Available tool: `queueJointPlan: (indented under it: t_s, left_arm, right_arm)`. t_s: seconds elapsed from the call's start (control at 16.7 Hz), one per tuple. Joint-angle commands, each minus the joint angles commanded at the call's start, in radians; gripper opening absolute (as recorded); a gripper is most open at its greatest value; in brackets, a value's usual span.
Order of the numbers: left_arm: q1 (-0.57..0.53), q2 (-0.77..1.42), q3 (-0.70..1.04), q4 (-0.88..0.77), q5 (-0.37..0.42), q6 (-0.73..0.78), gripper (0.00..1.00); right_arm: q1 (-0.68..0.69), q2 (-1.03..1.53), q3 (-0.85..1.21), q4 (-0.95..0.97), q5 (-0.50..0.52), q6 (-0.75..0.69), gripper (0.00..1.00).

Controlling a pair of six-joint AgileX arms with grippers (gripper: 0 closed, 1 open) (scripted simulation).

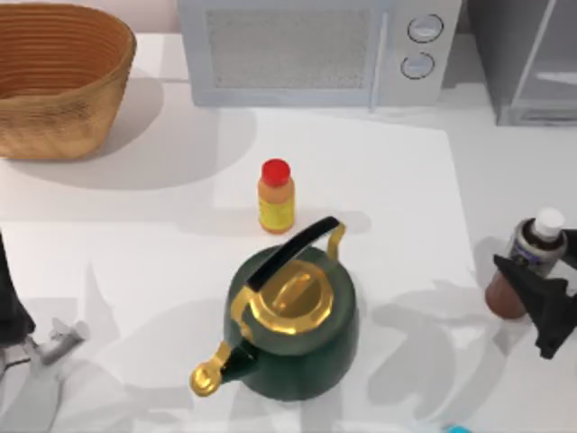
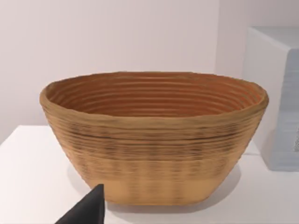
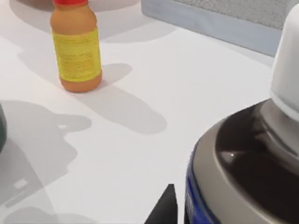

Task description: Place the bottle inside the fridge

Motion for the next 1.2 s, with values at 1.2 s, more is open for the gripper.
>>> queueJointPlan:
  t_s: [1.2]
  left_arm:
    - [0.000,0.000,0.000,0.000,0.000,0.000,1.00]
  right_arm:
    - [-0.456,-0.370,0.204,-0.852,-0.418,-0.348,0.01]
